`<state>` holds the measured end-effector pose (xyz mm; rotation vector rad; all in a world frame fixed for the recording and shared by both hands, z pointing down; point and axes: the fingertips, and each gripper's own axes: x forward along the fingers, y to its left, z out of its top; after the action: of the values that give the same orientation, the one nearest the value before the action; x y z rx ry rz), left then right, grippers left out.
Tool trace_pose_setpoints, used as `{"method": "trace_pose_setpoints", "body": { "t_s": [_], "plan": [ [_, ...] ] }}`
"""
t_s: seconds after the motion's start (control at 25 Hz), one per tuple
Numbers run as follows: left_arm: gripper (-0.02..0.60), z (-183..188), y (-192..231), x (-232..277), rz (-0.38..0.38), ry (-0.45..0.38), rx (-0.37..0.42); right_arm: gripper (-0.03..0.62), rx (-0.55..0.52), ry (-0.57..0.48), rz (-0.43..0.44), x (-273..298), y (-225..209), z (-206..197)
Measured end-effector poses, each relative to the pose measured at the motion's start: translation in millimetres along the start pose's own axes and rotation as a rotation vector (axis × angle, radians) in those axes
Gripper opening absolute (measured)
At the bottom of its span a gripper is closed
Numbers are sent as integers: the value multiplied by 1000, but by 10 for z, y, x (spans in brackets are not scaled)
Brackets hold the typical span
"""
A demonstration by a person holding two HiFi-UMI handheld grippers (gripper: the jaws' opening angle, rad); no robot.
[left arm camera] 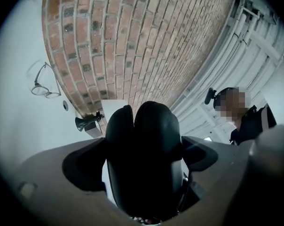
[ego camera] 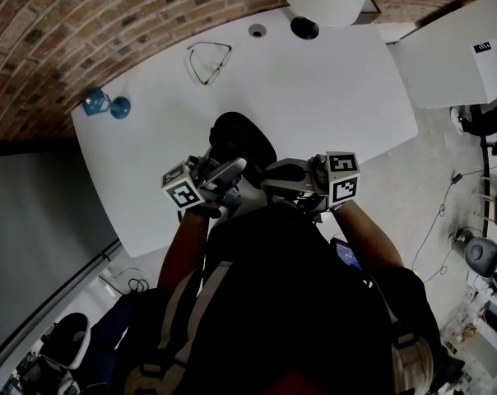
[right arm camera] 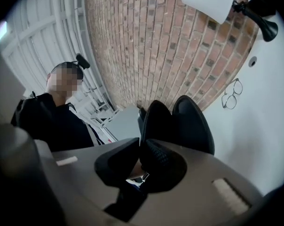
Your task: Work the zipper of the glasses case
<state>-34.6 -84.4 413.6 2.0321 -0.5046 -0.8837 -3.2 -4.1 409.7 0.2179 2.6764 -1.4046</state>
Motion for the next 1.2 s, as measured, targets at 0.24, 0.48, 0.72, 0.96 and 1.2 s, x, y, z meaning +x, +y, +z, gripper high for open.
{"method": "trace_pose_setpoints", "body": {
  "t_s": [0.24,0.48,0.72,0.96,1.2],
  "plan": [
    [457,4,-43,-9,5,2,18,49,18,14,-23,9,-67,-78],
    [383,-59,79,-71,118,69,81,75,-7,60,-146,-35,-269,-169],
    [354,-81,248,-203,192,58,82,102,-64,76,-263,-78,-464,-176],
    [310,238,296,-330,248,-86,80,158,-99,41,-343,-238,-562,-62],
    [308,251,438,-444,268,-100,27,255,-192,101,-431,-302,-711,-131]
  ]
}}
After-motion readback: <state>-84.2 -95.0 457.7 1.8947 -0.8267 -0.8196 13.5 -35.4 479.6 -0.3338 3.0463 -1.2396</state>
